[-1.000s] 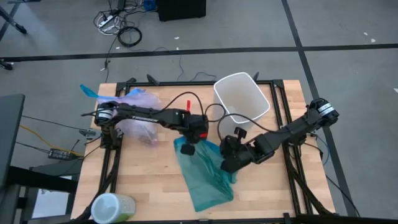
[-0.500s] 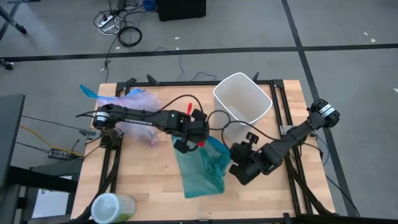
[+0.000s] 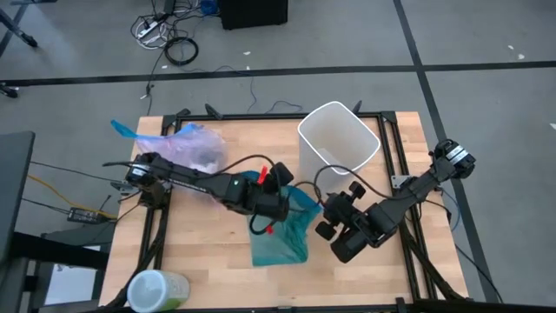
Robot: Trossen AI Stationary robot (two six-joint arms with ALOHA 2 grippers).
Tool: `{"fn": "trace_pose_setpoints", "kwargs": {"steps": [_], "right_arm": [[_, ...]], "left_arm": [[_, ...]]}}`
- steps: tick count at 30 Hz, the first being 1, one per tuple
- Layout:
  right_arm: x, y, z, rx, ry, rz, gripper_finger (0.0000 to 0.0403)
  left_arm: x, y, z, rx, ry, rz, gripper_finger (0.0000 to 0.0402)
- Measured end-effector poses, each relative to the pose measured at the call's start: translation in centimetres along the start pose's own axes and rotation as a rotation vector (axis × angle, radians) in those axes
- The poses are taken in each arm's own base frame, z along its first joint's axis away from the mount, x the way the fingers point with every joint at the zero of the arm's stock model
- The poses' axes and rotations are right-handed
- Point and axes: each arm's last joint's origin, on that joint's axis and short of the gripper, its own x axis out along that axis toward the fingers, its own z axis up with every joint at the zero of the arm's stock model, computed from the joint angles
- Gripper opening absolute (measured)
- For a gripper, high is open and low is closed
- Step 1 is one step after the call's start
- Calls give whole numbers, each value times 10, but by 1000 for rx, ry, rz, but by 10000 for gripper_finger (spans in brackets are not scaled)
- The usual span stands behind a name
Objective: Place trash/remove bag and relplace
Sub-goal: Put the blue trash bag into the white trash bin
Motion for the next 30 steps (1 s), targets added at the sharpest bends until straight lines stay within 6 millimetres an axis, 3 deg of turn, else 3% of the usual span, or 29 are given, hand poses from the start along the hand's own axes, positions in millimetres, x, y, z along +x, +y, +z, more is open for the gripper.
{"fn": "trace_pose_setpoints", "kwargs": {"steps": [9, 16, 22, 30], "right_arm": [[-7, 8, 4, 86, -62, 58, 125], [-41, 13, 19, 86, -150, 256, 125], [-57, 20, 33, -64, -207, 455, 125], [-54, 20, 37, -164, -231, 471, 125]], "left_arm": [[-54, -9, 23, -86, -138, 180, 1], [-88, -31, 41, -117, -254, 197, 1], [-95, -33, 47, -214, -282, 224, 2], [-87, -21, 45, -406, -284, 248, 3]]}}
